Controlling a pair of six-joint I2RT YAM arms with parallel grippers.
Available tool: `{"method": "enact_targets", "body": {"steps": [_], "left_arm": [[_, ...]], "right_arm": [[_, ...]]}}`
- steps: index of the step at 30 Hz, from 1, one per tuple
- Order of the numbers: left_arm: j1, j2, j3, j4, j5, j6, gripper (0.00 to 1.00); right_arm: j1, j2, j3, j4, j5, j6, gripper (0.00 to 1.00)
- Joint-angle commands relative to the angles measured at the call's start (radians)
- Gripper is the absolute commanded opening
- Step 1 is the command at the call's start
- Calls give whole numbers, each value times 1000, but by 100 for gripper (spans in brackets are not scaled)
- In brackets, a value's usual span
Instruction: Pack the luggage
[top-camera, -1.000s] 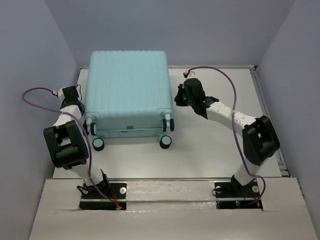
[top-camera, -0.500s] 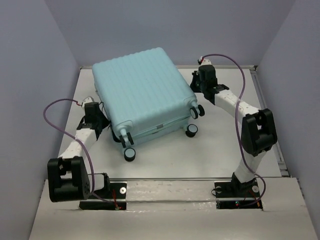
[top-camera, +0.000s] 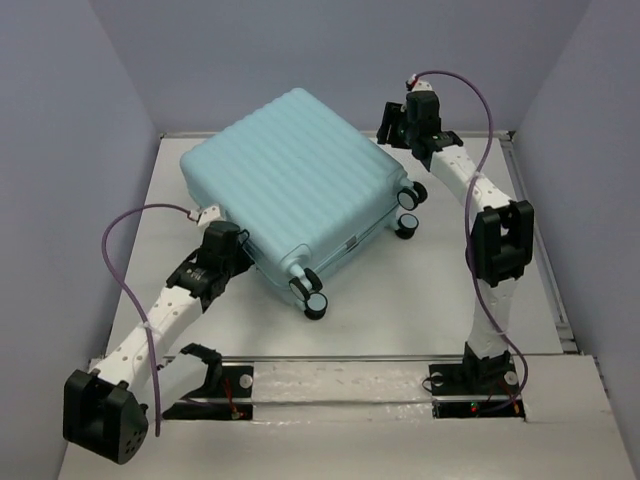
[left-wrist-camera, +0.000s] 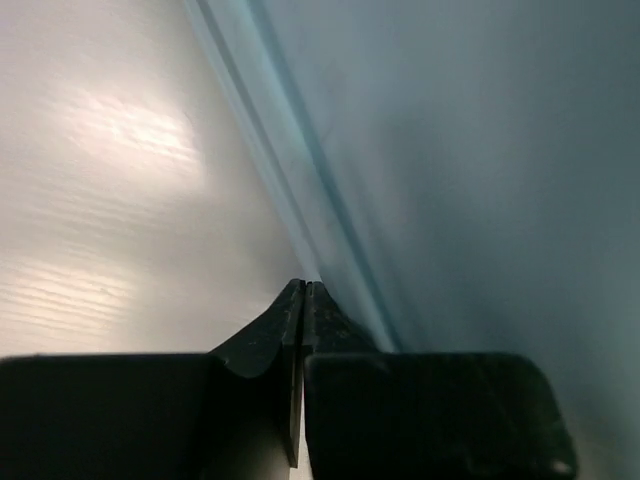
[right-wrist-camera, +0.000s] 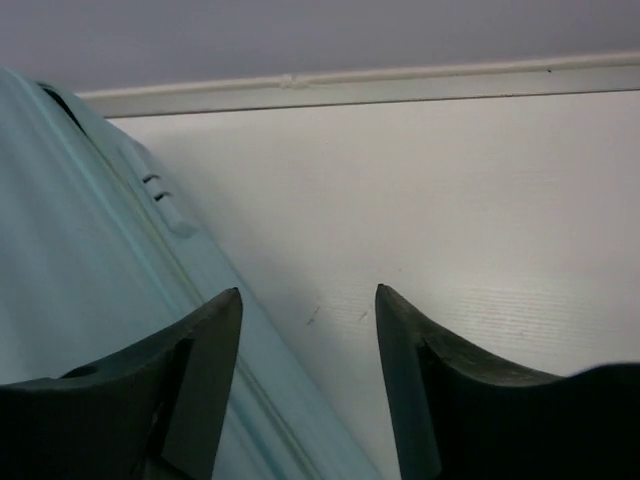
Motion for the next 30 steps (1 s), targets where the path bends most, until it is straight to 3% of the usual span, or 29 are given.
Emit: {"method": "enact_targets", "body": {"steps": [1,3,6,7,9,11,12,16,18,21,24,28,30], "left_arm": [[-26,-63,244,-30,-212,208,20],[-24,-90,286,-62,-266,246,27],[-21,-160,359,-103,-385,292,60],[-19,-172,375,-113,-407,295,62],[-18,-208,422,-95,-431,304,67],[-16,-183,471,-24,-412,333,69],[-16,-153,546,-7,-404,339,67],[20,51,730,111,-350,376,60],[80,201,821,116,-207,346,56],[213,379,974,134,20,280,38],[302,588,1173,68,119,269,6],[411,835,1483,-76,185,270,6],[444,947,1547,-133,240,267,6]], "right_arm": [[2,-177,51,-58,-54,91,69],[-10,-234,17,-58,24,79,70],[-10,-344,-58,-56,85,35,72],[-10,-376,-84,-56,90,33,69],[-10,-479,-190,-44,67,44,48],[-10,-615,-359,12,11,56,21],[-10,-667,-424,33,-15,74,7],[-1,-901,-699,71,-158,125,7],[25,-982,-788,54,-183,128,7],[51,-1111,-929,4,-226,145,7],[77,-1192,-1034,-30,-256,167,7],[120,-1203,-1117,-33,-260,176,7],[140,-1158,-1135,-4,-235,176,7]]}}
